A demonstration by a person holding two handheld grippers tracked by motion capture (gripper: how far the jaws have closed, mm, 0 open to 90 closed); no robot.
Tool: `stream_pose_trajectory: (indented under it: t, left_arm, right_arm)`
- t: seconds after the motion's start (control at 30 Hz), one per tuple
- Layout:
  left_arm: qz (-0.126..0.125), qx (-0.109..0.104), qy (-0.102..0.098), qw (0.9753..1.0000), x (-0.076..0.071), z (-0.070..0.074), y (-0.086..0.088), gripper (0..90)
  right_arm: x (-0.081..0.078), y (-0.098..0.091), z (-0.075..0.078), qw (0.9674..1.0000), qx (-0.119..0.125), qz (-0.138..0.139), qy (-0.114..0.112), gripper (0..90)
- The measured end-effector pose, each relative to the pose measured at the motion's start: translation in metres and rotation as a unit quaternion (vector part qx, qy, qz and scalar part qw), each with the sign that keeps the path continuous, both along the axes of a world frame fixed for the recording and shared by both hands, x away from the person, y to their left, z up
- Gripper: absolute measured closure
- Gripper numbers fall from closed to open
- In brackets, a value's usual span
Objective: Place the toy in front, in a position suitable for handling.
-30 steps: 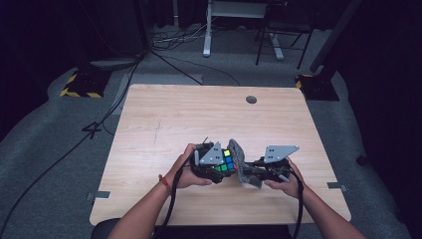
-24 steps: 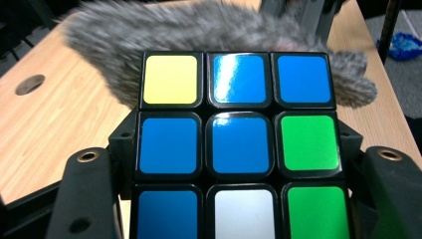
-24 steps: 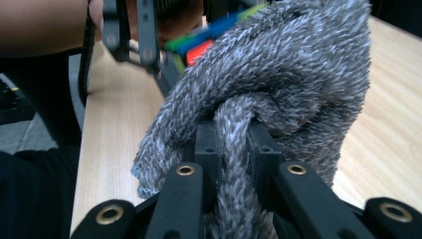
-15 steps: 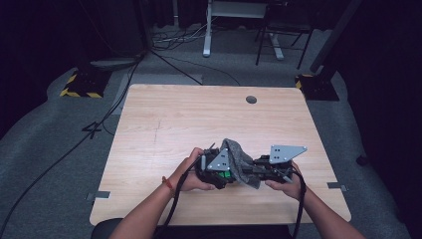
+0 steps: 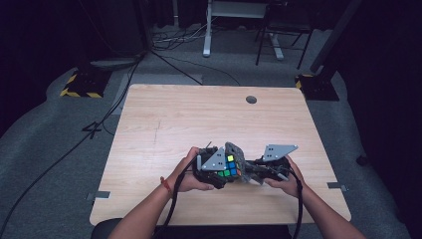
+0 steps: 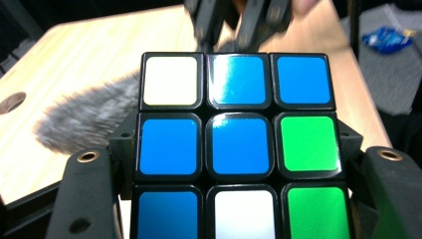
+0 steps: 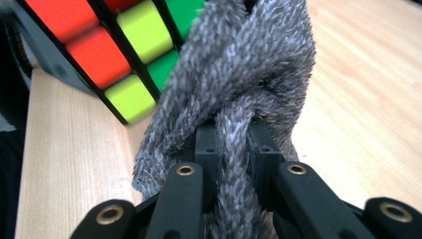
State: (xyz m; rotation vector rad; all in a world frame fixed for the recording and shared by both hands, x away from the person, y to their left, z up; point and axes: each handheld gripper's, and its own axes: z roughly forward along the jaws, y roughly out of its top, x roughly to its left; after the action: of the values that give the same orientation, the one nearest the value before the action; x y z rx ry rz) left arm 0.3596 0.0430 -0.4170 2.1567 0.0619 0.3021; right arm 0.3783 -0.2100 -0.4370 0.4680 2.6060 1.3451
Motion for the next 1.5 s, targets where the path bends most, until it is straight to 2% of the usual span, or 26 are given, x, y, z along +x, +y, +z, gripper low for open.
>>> stream_pose_trajectory:
  t: [0.07, 0.17, 0.27, 0.33, 0.37, 0.43, 0.47, 0.5, 0.57, 0.67, 0.73, 0.87, 0.9, 1.0, 1.17, 1.23, 1.3, 1.4, 1.5]
  left_arm:
    - [0.001, 0.000, -0.003, 1.0000, 0.001, -0.001, 0.000, 33.6]
    - [-0.002, -0.006, 0.004, 1.0000, 0.003, -0.003, 0.001, 33.5]
    - [0.003, 0.003, -0.007, 1.0000, 0.002, -0.002, 0.001, 33.5]
    - [0.008, 0.007, -0.003, 0.9999, 0.003, -0.002, 0.002, 33.5]
    - [0.014, 0.019, -0.006, 0.9997, 0.004, -0.004, 0.002, 33.5]
    - [0.009, 0.023, 0.002, 0.9997, 0.005, -0.009, 0.000, 33.5]
    - [0.006, 0.031, 0.002, 0.9995, 0.005, -0.010, -0.003, 33.5]
    - [0.010, 0.041, -0.006, 0.9991, 0.004, -0.011, -0.005, 33.4]
    - [0.013, 0.046, -0.006, 0.9989, 0.004, -0.012, -0.006, 33.4]
    - [0.022, 0.065, -0.016, 0.9975, 0.003, -0.014, -0.011, 33.4]
    - [0.021, 0.063, -0.006, 0.9978, 0.005, -0.015, -0.010, 33.4]
    - [0.026, 0.063, -0.007, 0.9977, 0.006, -0.016, -0.011, 33.5]
    - [0.024, 0.062, -0.001, 0.9978, 0.006, -0.017, -0.011, 33.4]
    - [0.023, 0.060, 0.004, 0.9980, 0.008, -0.019, -0.011, 33.3]
    - [0.024, 0.070, 0.010, 0.9972, 0.010, -0.022, -0.015, 33.0]
    - [0.024, 0.064, 0.010, 0.9976, 0.010, -0.022, -0.015, 33.1]
    - [0.027, 0.059, 0.009, 0.9978, 0.010, -0.020, -0.013, 33.3]
    - [0.026, 0.041, 0.010, 0.9988, 0.011, -0.015, -0.007, 33.4]
    - [0.027, 0.021, 0.008, 0.9994, 0.011, -0.009, -0.002, 33.4]
  right_arm:
    - [0.002, 0.000, 0.000, 0.9999, 0.010, 0.007, 0.010, 79.3]
    - [-0.001, 0.001, 0.003, 0.9996, 0.022, 0.014, 0.008, 79.3]
    - [-0.003, -0.001, 0.006, 0.9996, 0.026, 0.012, 0.000, 79.3]
    - [-0.003, -0.006, 0.010, 0.9987, 0.048, 0.015, 0.006, 79.3]
    - [-0.003, -0.007, 0.011, 0.9982, 0.057, 0.016, 0.008, 79.3]
    - [-0.006, -0.008, 0.014, 0.9962, 0.080, 0.033, 0.013, 79.3]
    - [-0.008, -0.005, 0.016, 0.9960, 0.080, 0.037, 0.010, 79.3]
    - [-0.012, -0.002, 0.018, 0.9968, 0.068, 0.041, -0.002, 79.3]
    - [-0.017, 0.003, 0.020, 0.9978, 0.050, 0.037, -0.022, 79.3]
    - [-0.017, 0.004, 0.020, 0.9975, 0.055, 0.041, -0.021, 79.3]
    - [-0.019, 0.006, 0.021, 0.9971, 0.056, 0.045, -0.025, 79.3]
    - [-0.017, 0.006, 0.020, 0.9979, 0.049, 0.033, -0.025, 79.3]
    - [-0.016, 0.006, 0.020, 0.9980, 0.049, 0.033, -0.024, 79.3]
    - [-0.016, 0.009, 0.018, 0.9973, 0.059, 0.040, -0.020, 79.4]
    - [-0.016, 0.015, 0.021, 0.9959, 0.073, 0.049, -0.021, 79.3]
    - [-0.016, 0.015, 0.022, 0.9952, 0.080, 0.052, -0.019, 79.3]
    - [-0.016, 0.013, 0.023, 0.9955, 0.082, 0.043, -0.021, 79.4]
    - [-0.011, 0.005, 0.020, 0.9975, 0.063, 0.018, -0.025, 79.4]
    - [-0.005, -0.005, 0.011, 0.9989, 0.047, 0.001, -0.008, 79.4]
